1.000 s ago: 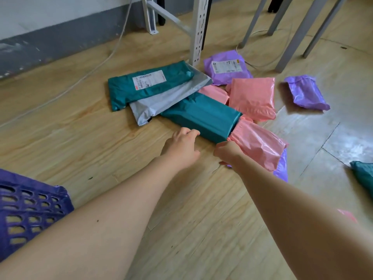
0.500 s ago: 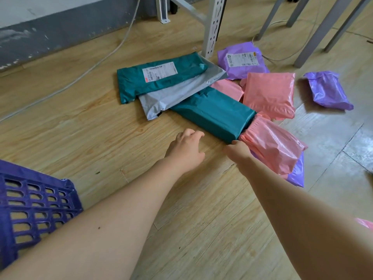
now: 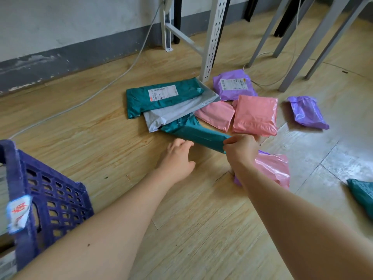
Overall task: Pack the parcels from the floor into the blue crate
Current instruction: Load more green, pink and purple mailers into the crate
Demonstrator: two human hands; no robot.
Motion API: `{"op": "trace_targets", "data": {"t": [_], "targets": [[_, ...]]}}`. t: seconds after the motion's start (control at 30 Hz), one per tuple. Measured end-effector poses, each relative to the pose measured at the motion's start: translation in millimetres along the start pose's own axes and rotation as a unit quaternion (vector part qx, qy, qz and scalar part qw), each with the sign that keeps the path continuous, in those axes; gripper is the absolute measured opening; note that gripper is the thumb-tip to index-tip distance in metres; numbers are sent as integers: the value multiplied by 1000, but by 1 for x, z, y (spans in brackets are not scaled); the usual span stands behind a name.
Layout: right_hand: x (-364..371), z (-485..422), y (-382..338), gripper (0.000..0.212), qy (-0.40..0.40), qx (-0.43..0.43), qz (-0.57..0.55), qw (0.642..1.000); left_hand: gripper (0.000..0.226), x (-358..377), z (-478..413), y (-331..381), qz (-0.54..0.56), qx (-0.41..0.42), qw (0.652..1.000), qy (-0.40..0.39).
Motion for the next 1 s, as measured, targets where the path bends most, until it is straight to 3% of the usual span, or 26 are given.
{"op": "trace_targets", "data": {"t": [0.27, 0.5, 0.87, 1.0], "targets": [[-42, 34, -59, 5, -3, 83, -168, 982, 57, -60, 65, -4, 31, -28, 998, 36], [-74, 91, -110, 15, -7, 126, -301, 945, 59, -111, 133, -7, 28, -45, 997, 61], [-119, 189, -187, 18, 8, 146, -467, 872, 55, -129, 217, -32, 185, -140, 970, 73], [-126, 227, -219, 16, -24, 160, -515, 841, 59, -155, 248, -53, 246, -173, 949, 93]]}}
Point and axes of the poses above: each hand's wrist, its own z-axis away from the middle knuckle, its own x-axis out of the palm, y = z × x, the point moved 5 cm from there along -z, towards the middle knuckle, and after that the axes turned 14 degrees about -z, right-handed, at the moved point
